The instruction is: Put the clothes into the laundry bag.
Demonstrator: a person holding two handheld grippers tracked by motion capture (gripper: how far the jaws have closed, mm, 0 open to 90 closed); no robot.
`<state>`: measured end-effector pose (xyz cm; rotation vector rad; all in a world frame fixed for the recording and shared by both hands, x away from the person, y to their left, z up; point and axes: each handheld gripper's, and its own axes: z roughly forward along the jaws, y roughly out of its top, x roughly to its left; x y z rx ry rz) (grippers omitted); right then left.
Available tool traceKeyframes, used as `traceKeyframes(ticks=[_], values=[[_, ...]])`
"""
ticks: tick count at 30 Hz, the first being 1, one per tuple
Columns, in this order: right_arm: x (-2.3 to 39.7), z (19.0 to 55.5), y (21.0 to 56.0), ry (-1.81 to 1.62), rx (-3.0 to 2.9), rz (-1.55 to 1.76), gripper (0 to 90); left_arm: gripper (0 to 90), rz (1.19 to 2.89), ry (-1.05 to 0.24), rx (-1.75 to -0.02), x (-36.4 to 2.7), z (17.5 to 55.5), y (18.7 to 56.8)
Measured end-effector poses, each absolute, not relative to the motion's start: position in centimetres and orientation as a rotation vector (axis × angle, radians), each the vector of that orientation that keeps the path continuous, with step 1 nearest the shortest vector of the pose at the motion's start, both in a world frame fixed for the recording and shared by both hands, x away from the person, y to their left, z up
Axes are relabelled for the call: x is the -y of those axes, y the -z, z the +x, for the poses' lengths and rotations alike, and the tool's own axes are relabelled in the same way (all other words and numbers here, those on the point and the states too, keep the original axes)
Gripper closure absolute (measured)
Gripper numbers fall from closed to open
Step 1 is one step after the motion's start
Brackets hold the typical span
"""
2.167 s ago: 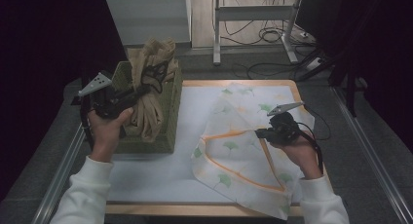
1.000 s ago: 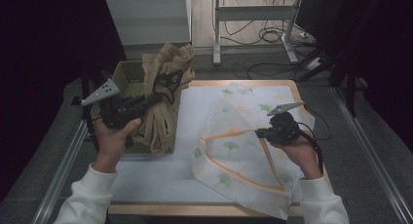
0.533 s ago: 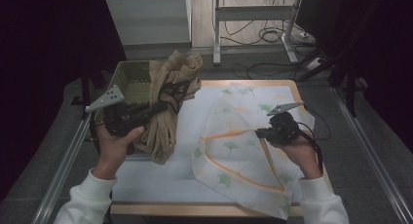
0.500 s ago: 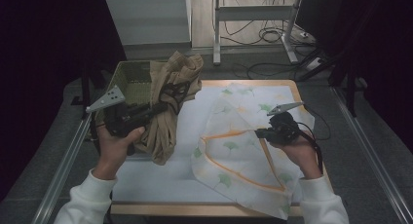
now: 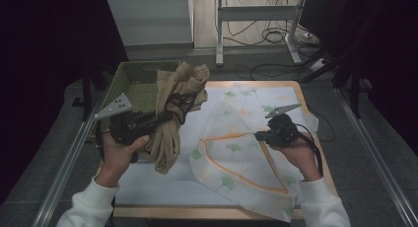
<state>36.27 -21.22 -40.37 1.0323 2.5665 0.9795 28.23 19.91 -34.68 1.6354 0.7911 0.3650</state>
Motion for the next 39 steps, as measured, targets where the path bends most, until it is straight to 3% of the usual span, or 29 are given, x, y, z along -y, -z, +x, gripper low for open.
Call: traceKeyframes(ticks=[39], values=[[19.3,37.1,40.9,-0.984,-2.599,1.006,86.8,78.9,1.786,-0.24,-0.722,-17.1,25.4,37.8]])
